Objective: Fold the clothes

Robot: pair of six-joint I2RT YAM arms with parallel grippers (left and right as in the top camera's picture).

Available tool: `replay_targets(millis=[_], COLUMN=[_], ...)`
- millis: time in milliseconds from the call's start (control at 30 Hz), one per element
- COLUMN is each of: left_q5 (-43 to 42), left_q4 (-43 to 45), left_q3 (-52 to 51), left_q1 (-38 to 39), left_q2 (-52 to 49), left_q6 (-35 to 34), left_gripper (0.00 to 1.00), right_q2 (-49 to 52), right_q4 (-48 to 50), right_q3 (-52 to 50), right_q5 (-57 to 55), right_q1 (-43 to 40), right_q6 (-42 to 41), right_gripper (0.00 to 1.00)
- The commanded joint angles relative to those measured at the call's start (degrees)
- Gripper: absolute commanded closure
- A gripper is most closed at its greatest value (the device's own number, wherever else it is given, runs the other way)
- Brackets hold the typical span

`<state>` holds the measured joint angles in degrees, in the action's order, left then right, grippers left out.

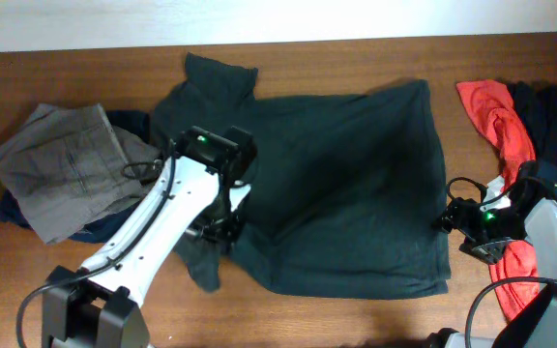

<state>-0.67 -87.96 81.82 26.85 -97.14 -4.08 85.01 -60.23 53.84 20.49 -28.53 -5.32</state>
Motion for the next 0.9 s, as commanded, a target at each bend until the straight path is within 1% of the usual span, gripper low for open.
replay_targets(millis=[0, 67, 167, 233, 300, 333, 400, 433, 467, 500, 533, 567, 600, 633, 667, 733, 800, 867], left_q5=[0.1, 2.4, 5.3, 5.4, 7.3, 8.3, 11.1, 13.2, 14.4, 15.5, 16.2, 16.4, 16.3, 16.0, 15.2, 9.4, 3.5, 0.2], left_q4=[8.1, 13.9, 20.0, 22.2, 23.5, 24.1, 25.6, 26.7, 27.4, 27.8, 28.2, 28.3, 28.1, 26.9, 25.2, 19.7, 17.3, 16.8], left_q3=[1.0, 1.0, 1.0, 1.0, 1.0, 1.0, 1.0, 1.0, 1.0, 1.0, 1.1, 1.1, 1.4, 2.0, 2.9, 5.2, 5.5, 4.7], left_q1=[-4.0, -5.7, -7.7, -8.4, -8.9, -9.0, -9.1, -9.1, -9.1, -9.1, -9.1, -9.1, -9.1, -9.1, -9.1, -8.9, -8.5, -7.4], left_q2=[0.7, 0.4, -0.6, -1.8, -3.4, -4.1, -5.8, -6.9, -7.5, -7.9, -8.0, -8.0, -7.9, -7.8, -7.8, -7.8, -7.8, -8.0], left_q6=[0.9, 0.9, 1.2, 2.6, 2.7, 2.8, 3.7, 3.7, 3.7, 3.7, 3.7, 3.7, 3.7, 3.7, 3.7, 3.7, 3.7, 3.7], left_gripper=[1.0, 1.0, 1.0, 1.0, 0.99, 0.96, 0.86, 0.75, 0.62, 0.6, 0.6, 0.57, 0.51, 0.49, 0.49, 0.47, 0.43, 0.32], right_q2=[-0.7, -0.7, -0.7, -0.7, -0.7, -0.7, -0.7, -0.7, -0.7, -0.7, -0.7, -0.7, -0.7, -0.7, -0.7, -0.7, -0.7, -0.7], right_q4=[0.0, 0.0, 0.0, 0.0, -0.1, -0.2, -0.3, -0.3, -0.5, -0.5, -0.7, -0.7, -0.8, -0.9, -0.9, -0.9, -0.9, -0.9], right_q3=[0.8, 0.8, 0.8, 0.8, 0.8, 0.8, 0.8, 0.8, 0.8, 0.8, 0.8, 0.8, 0.8, 0.8, 0.8, 0.8, 0.8, 0.8], right_q5=[0.3, 0.3, 0.3, 0.3, 0.3, 0.3, 0.3, 0.3, 0.3, 0.3, 0.3, 0.3, 0.3, 0.3, 0.3, 0.3, 0.3, 0.3], right_q1=[-0.4, -0.4, -0.4, -0.4, -0.4, -0.4, -0.4, -0.4, -0.4, -0.4, -0.4, -0.4, -0.4, -0.4, -0.4, -0.4, -0.4, -0.4], right_q6=[0.6, 0.6, 0.6, 0.6, 0.6, 0.6, 0.6, 0.6, 0.6, 0.6, 0.6, 0.6, 0.6, 0.6, 0.6, 0.6, 0.6, 0.6], right_gripper=[0.22, 0.22, 0.22, 0.22, 0.22, 0.22, 0.22, 0.22, 0.22, 0.22, 0.22, 0.22, 0.22, 0.22, 0.22, 0.22, 0.22, 0.22])
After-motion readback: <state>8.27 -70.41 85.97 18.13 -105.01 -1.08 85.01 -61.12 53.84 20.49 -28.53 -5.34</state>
